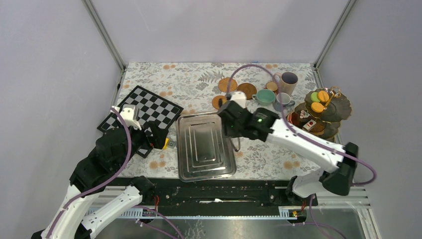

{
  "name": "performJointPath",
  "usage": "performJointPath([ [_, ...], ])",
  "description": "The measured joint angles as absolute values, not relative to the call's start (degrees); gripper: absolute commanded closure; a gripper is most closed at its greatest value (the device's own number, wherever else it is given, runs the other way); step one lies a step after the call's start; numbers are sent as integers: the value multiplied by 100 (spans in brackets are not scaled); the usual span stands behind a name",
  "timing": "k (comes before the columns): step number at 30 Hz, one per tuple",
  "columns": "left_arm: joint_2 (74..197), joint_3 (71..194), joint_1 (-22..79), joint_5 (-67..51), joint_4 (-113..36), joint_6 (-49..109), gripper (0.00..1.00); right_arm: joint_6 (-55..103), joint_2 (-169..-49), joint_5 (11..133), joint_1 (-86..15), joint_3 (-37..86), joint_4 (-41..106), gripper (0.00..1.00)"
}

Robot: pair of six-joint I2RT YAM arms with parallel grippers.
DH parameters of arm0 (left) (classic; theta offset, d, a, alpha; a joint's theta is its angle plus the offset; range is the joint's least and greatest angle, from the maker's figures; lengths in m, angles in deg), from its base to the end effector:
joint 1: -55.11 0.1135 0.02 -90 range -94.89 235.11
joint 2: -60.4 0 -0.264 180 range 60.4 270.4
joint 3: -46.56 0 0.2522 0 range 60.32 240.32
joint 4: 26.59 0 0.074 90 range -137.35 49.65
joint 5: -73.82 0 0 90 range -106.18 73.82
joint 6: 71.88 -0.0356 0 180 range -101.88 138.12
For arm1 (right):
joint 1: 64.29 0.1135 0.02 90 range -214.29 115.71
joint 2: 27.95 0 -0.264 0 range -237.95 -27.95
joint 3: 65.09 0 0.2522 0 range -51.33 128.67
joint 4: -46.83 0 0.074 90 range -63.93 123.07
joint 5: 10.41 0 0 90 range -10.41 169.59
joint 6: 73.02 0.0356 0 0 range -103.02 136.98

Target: Serve the afternoon tea

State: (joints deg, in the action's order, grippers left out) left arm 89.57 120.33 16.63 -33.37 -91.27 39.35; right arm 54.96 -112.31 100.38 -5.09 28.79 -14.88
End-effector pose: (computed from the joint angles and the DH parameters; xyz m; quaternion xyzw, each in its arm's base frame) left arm 0.0617 -0.0356 0.3822 0.0369 0.8140 -0.1758 0.5524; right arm 0.1688 0.2586 0.3332 -0.1139 0.9254 0.1261 0.3388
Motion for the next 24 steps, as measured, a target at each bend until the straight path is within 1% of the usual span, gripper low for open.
performJointPath([
  [10,9140,12033,1663,-3245,-9004,3933,1,6066,-9779,12067,-1230,3427,-3317,47],
  [17,9202,12035,1663,-3142,-8978,3935,1,6081,-9644,12830,-1877,3515,-3898,47],
  [24,9202,12153,1663,-3142,-9000,3935,1,6217,-9578,13151,-2017,3515,-4373,47],
])
